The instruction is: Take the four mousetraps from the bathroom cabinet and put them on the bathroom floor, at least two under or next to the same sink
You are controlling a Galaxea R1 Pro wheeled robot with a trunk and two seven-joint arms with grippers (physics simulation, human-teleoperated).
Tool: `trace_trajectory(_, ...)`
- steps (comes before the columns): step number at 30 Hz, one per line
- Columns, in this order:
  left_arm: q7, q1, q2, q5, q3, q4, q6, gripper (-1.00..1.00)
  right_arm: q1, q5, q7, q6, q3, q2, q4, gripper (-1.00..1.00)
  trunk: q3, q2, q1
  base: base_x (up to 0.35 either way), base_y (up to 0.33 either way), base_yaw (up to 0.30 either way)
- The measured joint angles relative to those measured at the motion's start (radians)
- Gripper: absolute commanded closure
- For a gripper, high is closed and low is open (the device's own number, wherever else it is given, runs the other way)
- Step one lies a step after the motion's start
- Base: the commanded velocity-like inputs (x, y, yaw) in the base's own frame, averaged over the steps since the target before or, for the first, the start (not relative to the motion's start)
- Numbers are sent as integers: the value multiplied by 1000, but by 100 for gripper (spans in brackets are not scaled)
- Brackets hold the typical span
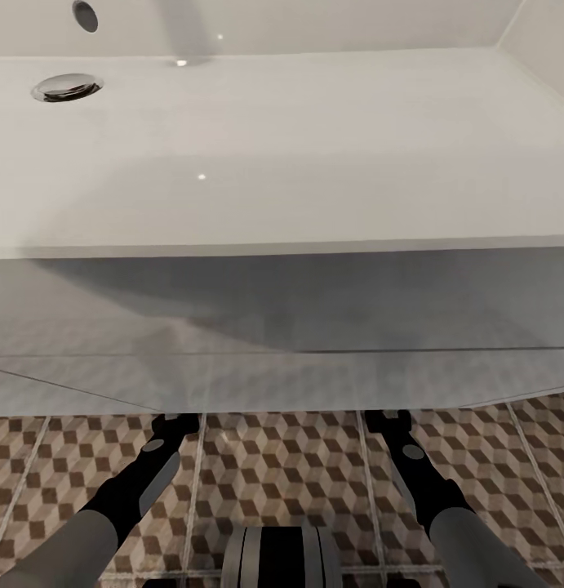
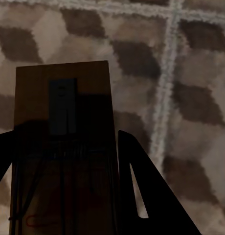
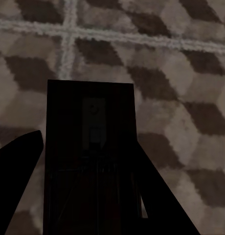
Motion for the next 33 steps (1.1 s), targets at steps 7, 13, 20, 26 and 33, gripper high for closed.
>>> trace_trajectory(7,0,0,-2,1,0,0,0,100,0,0,0,0,0,0,1,100,-4,0,1,0,0,0)
trace_trajectory(13,0,0,-3,1,-1,0,0,100,0,0,0,0,0,0,1,100,-15,-1,2,0,0,0)
trace_trajectory(20,0,0,-2,1,-2,0,0,100,0,1,1,-1,1,0,1,100,-15,-1,2,0,0,0)
trace_trajectory(26,0,0,-2,1,-2,0,0,100,0,1,1,-2,1,0,1,100,-15,-1,2,0,0,0)
trace_trajectory(33,0,1,-3,1,-2,0,0,100,0,3,0,-2,2,0,1,100,-15,-1,2,0,0,0)
